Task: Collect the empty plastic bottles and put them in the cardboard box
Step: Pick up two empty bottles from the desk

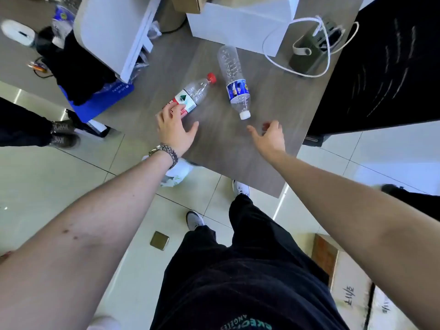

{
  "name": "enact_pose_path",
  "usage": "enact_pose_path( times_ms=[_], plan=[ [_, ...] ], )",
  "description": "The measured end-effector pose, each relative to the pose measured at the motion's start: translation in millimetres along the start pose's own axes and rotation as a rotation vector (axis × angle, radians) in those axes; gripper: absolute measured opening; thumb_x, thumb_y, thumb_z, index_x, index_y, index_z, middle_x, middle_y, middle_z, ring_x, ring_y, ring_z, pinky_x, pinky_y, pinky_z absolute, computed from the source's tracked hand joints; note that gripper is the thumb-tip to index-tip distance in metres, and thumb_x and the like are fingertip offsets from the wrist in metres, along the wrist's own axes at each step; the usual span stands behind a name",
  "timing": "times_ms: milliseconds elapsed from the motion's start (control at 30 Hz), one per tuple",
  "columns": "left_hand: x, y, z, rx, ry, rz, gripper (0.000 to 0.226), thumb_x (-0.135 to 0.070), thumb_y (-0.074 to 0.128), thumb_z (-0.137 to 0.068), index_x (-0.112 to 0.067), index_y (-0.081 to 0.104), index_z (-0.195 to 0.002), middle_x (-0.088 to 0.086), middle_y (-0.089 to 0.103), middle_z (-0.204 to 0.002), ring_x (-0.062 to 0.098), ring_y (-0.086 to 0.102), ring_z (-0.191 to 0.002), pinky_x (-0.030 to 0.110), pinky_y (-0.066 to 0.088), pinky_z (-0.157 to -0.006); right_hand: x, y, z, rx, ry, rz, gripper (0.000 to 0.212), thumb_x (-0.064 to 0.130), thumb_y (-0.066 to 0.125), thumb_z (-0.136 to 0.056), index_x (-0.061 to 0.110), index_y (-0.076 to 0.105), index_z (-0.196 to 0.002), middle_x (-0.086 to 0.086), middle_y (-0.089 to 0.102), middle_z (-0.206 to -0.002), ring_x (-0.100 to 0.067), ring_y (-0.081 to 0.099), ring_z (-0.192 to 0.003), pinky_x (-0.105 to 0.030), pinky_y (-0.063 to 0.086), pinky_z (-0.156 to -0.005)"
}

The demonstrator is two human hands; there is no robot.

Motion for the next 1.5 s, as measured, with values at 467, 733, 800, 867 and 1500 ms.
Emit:
enact_pose_path(
  times_ms=[467, 733, 800, 867, 1500],
  plan=[
    [24.3, 23.0, -75.5, 0.222, -0.271, -0.330, 0.084, -0.025, 0.072, -0.091, -0.022, 0.026, -0.161, 0.018, 0.041, -0.157, 0.041, 0.033, -0.147, 0.060, 0.031, -0.114, 49.3, 40.5, -68.7, 0.133, 0.108, 0.009, 0.070, 0.044, 0.079, -0.088, 0.005, 0.046, -0.137, -0.011, 0.070, -0.129, -0.030, 0.063, -0.124, -0.035, 0.050, -0.097],
    [32.5, 36.4, -53.4, 0.204, -0.320, -0.183, 0.073, -0.025, 0.069, -0.094, -0.019, 0.030, -0.155, 0.018, 0.046, -0.150, 0.040, 0.040, -0.140, 0.059, 0.039, -0.106, 41.7, 27.0, -66.5, 0.106, 0.012, -0.025, 0.060, 0.042, 0.073, -0.092, 0.012, 0.052, -0.139, -0.005, 0.071, -0.129, -0.026, 0.066, -0.117, -0.031, 0.051, -0.093],
    [37.3, 35.9, -47.0, 0.212, -0.314, -0.161, 0.073, -0.024, 0.070, -0.094, -0.018, 0.031, -0.156, 0.018, 0.045, -0.151, 0.041, 0.040, -0.140, 0.059, 0.038, -0.106, 37.3, 22.8, -59.7, 0.116, -0.019, -0.054, 0.066, 0.046, 0.074, -0.091, 0.014, 0.049, -0.143, -0.002, 0.071, -0.130, -0.024, 0.067, -0.115, -0.029, 0.051, -0.092],
    [44.9, 29.7, -34.4, 0.186, -0.329, -0.113, 0.075, -0.026, 0.070, -0.094, -0.017, 0.030, -0.157, 0.018, 0.046, -0.152, 0.041, 0.041, -0.140, 0.056, 0.039, -0.107, 32.9, 22.2, -50.5, 0.161, -0.060, -0.057, 0.069, 0.051, 0.074, -0.089, 0.018, 0.047, -0.143, 0.001, 0.073, -0.124, -0.026, 0.071, -0.106, -0.035, 0.056, -0.094],
    [147.8, -6.1, 197.3, -0.328, -0.539, 0.728, 0.054, -0.017, 0.075, -0.092, -0.002, 0.046, -0.135, 0.001, 0.068, -0.108, -0.006, 0.071, -0.079, 0.013, 0.056, -0.063, 21.2, 86.3, 70.3, 0.474, -0.279, 0.090, 0.077, 0.067, 0.072, -0.080, 0.026, 0.049, -0.141, 0.017, 0.080, -0.094, -0.002, 0.075, -0.083, -0.035, 0.060, -0.085]
  ],
)
Point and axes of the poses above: each hand's wrist, its own z-axis away from the middle knuckle, its own y-axis out of the palm, x = y × z, the point moved 6 cm from there along -z, towards the middle knuckle
